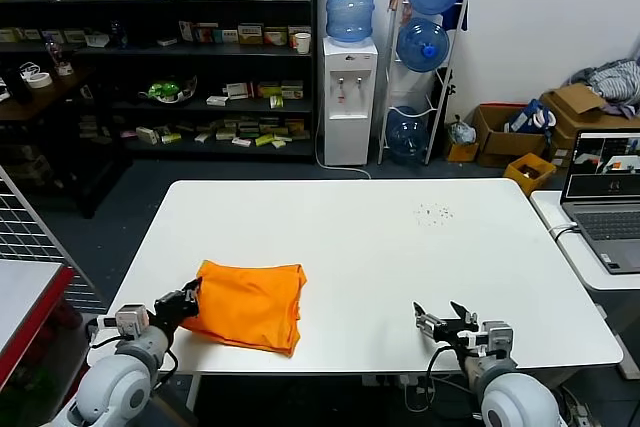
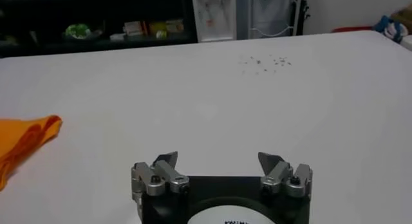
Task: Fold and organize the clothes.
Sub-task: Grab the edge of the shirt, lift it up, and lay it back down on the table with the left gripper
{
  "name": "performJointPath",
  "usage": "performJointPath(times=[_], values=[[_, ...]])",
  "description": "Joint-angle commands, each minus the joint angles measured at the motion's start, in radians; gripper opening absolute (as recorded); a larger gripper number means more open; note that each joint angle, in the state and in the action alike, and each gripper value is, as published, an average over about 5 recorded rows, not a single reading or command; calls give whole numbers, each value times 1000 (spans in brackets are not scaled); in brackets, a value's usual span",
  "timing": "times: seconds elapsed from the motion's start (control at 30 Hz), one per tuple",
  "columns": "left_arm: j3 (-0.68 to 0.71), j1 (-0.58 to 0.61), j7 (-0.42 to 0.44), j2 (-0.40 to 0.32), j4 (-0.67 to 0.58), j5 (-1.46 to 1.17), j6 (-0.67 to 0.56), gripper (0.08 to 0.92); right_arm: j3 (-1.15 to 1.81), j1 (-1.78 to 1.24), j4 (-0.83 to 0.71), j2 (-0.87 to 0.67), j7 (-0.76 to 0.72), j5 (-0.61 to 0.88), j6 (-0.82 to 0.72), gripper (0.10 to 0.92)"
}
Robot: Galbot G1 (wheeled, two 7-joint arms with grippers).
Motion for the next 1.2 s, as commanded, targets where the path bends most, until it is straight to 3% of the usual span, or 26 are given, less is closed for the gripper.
performJointPath(times=[0.03,0.43,0.77,0.97,1.07,1.2], values=[[-131,65,-71,114,-125,52,32,99,-1,19,5,-12,-4,-1,10,823],[-278,134,-57,287,-14,37,32,99,3,20,11,-31,-16,-3,35,823],[-340,154,-41,347,40,33,29,99,7,15,11,-25,-18,-9,44,823],[-238,128,-117,298,-101,-86,65,99,18,0,18,-7,-14,-24,41,823],[-79,55,-239,230,-237,-277,109,99,34,-20,23,8,-10,-35,38,823],[240,-178,-436,64,-294,-464,136,99,61,-60,32,30,-4,-48,34,823]])
